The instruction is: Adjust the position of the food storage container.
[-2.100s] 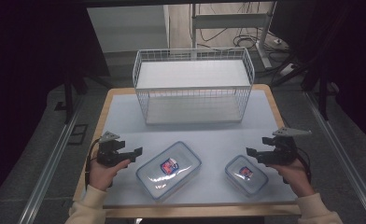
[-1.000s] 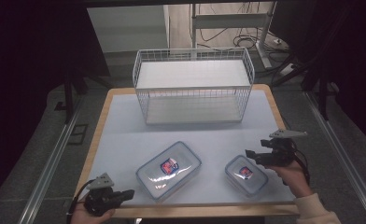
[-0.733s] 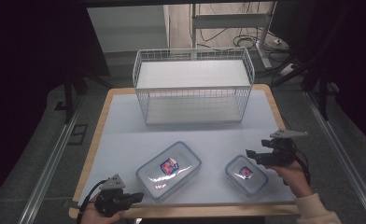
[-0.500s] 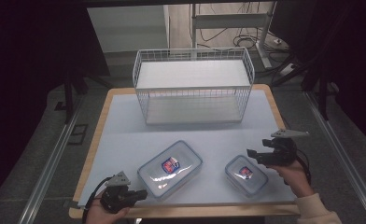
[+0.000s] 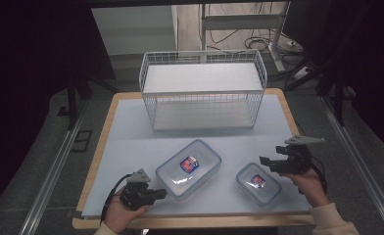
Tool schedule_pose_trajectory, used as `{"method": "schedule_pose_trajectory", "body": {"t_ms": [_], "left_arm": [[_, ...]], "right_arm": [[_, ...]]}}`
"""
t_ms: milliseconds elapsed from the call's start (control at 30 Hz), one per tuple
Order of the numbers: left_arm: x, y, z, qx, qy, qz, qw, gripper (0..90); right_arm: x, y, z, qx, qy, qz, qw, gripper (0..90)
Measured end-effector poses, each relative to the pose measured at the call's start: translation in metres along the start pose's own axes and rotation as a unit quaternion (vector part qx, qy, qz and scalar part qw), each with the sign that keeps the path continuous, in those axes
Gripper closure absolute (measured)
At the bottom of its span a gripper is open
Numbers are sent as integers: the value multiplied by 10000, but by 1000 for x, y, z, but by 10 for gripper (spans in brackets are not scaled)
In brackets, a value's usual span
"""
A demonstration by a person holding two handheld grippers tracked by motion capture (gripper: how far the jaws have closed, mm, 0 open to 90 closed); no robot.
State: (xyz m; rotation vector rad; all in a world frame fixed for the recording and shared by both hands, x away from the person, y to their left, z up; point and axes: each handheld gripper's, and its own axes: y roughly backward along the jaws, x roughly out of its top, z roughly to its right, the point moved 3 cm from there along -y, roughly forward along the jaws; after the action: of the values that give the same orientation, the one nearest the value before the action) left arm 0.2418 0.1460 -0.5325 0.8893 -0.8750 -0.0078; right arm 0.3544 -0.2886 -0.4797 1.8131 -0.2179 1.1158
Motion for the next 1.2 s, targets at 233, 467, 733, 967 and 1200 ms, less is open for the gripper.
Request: {"method": "schedule_pose_trajectory", "body": {"t_ms": [233, 467, 733, 967, 1200], "left_arm": [[23, -17, -6, 32, -97, -20, 9999, 900], [25, -14, 3, -50, -166, 91, 9998, 900], [29, -21, 40, -213, -468, 85, 9986, 900], [39, -57, 60, -85, -707, -121, 9974, 900], [37, -57, 51, 18, -585, -157, 9982, 900]], "right_arm": [[0, -2, -2, 29, 56, -33, 10000, 162], [-2, -2, -1, 3, 48, -56, 10000, 162], [-1, -1, -1, -43, 52, -35, 10000, 163], [-2, -2, 1, -69, 63, -53, 9999, 162], [-2, -1, 0, -66, 70, -51, 9999, 163]]}}
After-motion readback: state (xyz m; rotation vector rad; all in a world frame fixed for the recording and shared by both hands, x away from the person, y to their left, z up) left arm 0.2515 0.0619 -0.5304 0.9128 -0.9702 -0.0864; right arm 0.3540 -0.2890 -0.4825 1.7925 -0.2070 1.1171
